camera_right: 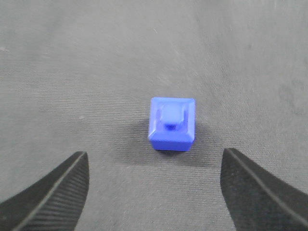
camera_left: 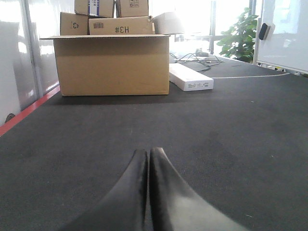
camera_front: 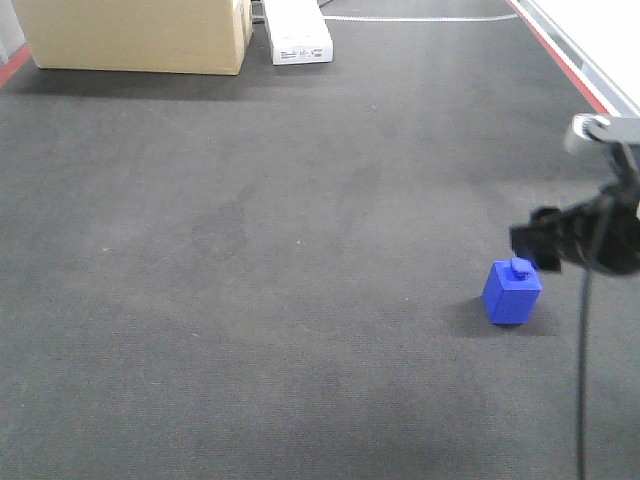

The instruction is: Pour parts from conveyor to right shelf

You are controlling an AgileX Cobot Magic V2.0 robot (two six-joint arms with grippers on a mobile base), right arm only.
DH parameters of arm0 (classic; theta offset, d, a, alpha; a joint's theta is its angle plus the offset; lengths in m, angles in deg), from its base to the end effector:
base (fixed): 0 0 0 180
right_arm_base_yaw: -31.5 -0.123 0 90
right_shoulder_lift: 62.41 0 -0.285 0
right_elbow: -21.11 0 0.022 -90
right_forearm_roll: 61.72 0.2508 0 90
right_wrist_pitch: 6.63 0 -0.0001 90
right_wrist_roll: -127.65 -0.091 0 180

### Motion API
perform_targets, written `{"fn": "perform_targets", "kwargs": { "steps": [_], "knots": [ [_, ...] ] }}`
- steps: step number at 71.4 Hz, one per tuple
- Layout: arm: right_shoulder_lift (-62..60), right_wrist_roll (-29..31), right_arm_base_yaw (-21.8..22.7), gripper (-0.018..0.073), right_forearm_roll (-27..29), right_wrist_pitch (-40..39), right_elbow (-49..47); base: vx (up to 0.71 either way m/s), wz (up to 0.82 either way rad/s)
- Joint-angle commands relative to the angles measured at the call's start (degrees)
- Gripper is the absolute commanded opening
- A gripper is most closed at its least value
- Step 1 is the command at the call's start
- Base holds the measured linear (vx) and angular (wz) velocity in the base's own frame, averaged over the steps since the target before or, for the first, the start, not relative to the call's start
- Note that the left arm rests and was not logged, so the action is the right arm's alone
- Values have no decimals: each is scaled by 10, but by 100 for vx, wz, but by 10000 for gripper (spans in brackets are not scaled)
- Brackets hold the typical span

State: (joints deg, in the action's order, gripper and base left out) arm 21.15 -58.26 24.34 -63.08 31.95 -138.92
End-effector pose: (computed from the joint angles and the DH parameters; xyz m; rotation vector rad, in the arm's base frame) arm 0.2709 0.0327 0.2971 -0.0438 2.4810 0.0708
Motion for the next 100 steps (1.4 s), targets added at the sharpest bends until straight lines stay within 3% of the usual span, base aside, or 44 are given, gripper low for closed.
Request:
{"fn": "perform_targets", "kwargs": {
  "steps": [1,20,64,73,94,100],
  "knots": [
    [43,-9,0,547,-22,24,-70,0,0],
    [161,-11,0,547,-27,111,-171,0,0],
    [282,-28,18,536,-31,109,-185,0,0],
    [288,-18,18,433,-27,103,-185,0,0],
    [246,-8,16,-12,-23,68,-182,0,0],
    [194,-8,16,-11,-28,41,-166,0,0]
  ]
}}
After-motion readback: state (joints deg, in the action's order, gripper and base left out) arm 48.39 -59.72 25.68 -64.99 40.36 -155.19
